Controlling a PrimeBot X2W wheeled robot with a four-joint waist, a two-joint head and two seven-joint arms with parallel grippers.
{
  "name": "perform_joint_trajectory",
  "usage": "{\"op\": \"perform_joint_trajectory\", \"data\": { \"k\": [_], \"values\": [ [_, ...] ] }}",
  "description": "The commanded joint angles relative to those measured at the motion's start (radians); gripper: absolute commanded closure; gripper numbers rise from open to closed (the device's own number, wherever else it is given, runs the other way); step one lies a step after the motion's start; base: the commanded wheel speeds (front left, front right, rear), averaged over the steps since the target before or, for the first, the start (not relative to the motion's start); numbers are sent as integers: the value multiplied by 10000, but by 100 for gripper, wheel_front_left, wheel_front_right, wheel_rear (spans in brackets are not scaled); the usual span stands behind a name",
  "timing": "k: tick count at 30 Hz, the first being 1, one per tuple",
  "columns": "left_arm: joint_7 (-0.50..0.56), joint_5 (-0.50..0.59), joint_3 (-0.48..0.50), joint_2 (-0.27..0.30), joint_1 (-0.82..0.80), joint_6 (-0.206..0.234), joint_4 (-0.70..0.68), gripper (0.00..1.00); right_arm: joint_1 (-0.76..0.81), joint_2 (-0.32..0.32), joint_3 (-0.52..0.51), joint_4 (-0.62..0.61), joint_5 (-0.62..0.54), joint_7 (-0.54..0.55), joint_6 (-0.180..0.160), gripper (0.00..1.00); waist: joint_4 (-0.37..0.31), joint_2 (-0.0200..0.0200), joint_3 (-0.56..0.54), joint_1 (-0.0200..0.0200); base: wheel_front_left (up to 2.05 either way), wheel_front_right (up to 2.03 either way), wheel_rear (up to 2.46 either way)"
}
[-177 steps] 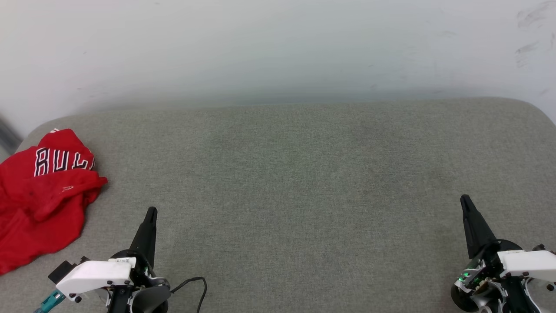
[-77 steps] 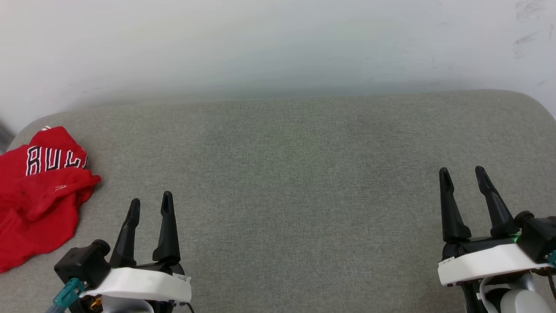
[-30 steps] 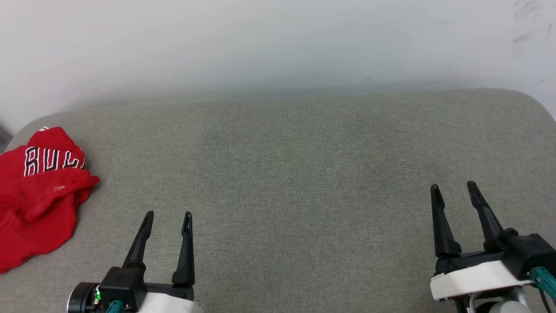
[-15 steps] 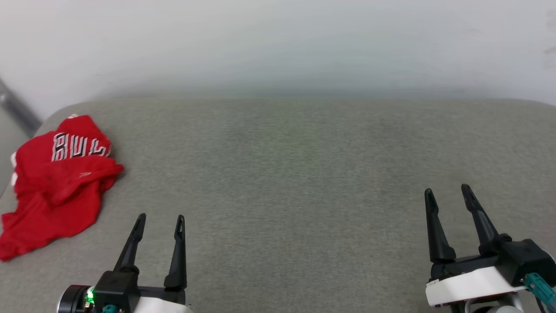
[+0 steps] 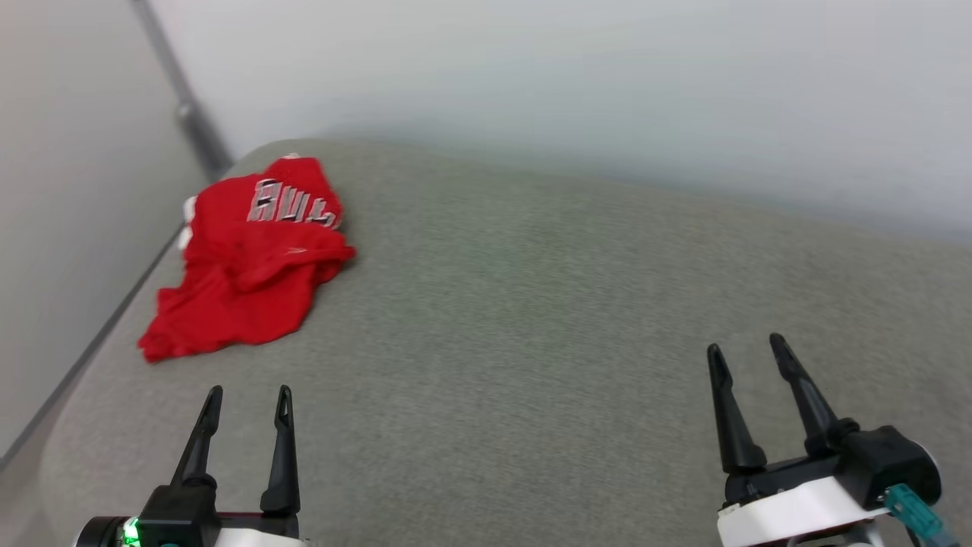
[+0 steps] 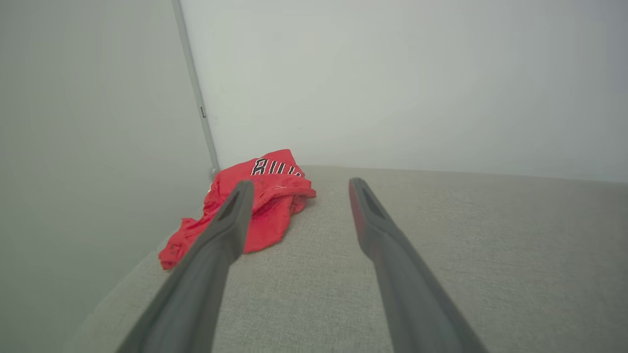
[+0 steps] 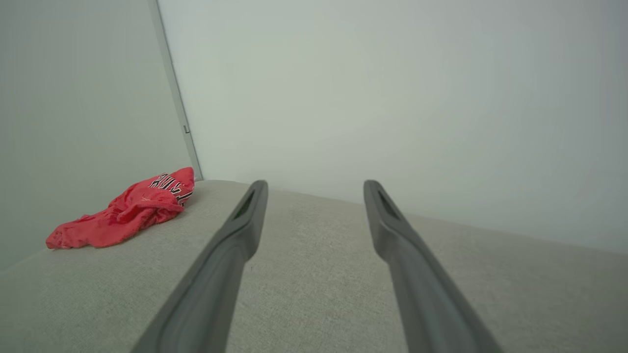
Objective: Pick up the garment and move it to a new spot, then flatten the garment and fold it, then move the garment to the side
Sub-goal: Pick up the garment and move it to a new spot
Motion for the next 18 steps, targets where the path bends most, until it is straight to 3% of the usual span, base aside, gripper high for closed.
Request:
{"op": "perform_joint_trajectory", "data": {
  "k": [1, 9, 18],
  "values": [
    [-28, 44, 29, -12, 108, -82, -32, 0, 159, -5, 136, 20, -36, -21, -3, 0, 734, 0, -178, 0, 0, 0, 0],
    [-28, 149, 165, -12, 329, -160, -111, 0, 257, -6, 431, 110, 57, -21, -3, 0, 1666, 0, -402, 0, 0, 0, 0],
    [-28, 145, 243, -15, 377, -254, -144, 0, 242, -6, 569, 175, 138, -21, -3, 0, 1935, 0, -397, 0, 0, 0, 0]
  ]
}}
